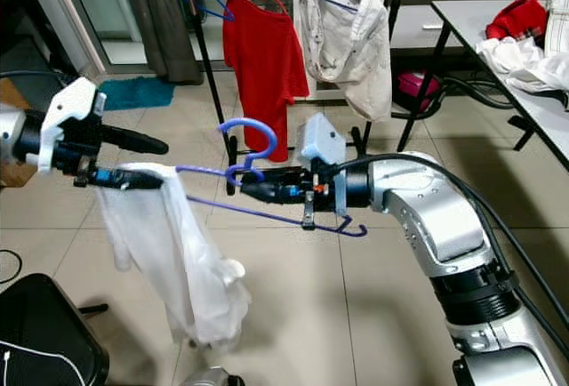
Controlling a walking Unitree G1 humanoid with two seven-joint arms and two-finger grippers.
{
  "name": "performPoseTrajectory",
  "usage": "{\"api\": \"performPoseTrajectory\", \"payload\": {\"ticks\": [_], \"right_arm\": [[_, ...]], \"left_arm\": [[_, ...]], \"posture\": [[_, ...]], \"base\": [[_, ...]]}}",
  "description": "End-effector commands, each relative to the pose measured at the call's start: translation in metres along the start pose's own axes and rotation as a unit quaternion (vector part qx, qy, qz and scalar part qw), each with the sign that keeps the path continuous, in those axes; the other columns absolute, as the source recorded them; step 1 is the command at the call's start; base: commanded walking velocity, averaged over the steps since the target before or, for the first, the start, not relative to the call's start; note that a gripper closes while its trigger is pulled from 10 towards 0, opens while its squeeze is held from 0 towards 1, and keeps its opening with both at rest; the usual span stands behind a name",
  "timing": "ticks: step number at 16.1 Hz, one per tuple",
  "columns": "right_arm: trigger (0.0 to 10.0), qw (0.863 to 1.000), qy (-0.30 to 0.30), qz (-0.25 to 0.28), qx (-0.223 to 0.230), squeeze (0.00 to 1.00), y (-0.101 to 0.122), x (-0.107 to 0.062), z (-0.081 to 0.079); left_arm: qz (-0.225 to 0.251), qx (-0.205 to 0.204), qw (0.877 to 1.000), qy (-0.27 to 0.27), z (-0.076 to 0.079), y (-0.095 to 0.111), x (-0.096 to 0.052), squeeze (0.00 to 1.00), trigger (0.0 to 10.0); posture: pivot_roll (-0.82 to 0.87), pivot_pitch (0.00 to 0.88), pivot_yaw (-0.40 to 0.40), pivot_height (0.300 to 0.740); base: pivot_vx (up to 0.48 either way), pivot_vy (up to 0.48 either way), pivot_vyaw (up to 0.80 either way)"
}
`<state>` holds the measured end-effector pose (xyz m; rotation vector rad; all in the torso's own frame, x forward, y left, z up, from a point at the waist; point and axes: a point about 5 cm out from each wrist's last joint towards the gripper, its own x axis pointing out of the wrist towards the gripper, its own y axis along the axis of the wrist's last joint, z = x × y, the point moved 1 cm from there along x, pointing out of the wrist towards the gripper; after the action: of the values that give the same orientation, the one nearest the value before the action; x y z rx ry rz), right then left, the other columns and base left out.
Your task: Hang hanger
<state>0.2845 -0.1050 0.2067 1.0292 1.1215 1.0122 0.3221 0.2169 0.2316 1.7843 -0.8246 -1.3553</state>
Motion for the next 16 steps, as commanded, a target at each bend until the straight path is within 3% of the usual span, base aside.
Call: {"api": "performPoseTrajectory", "payload": {"ticks": [1,6,16], "right_arm": [[10.0,1.000,0.016,0.010,-0.021,0.00,0.008,0.003,-0.004],[10.0,0.999,0.030,0.011,-0.026,0.00,0.011,0.007,-0.006],[10.0,0.999,0.031,0.011,-0.026,0.00,0.010,0.008,-0.005]], "left_arm": [[-0.008,0.011,1.000,0.000,-0.002,0.003,0.001,0.00,0.0],[0.001,0.002,0.998,-0.060,0.003,0.004,0.012,0.00,0.0],[0.006,-0.007,0.997,-0.071,0.005,0.004,0.009,0.00,0.0]], "posture": [[-0.03,0.000,0.128,0.740],[-0.03,0.000,0.132,0.740],[-0.03,0.000,0.127,0.740]], "base": [[0.000,0.000,0.00],[0.000,0.000,0.00],[0.000,0.000,0.00]]}}
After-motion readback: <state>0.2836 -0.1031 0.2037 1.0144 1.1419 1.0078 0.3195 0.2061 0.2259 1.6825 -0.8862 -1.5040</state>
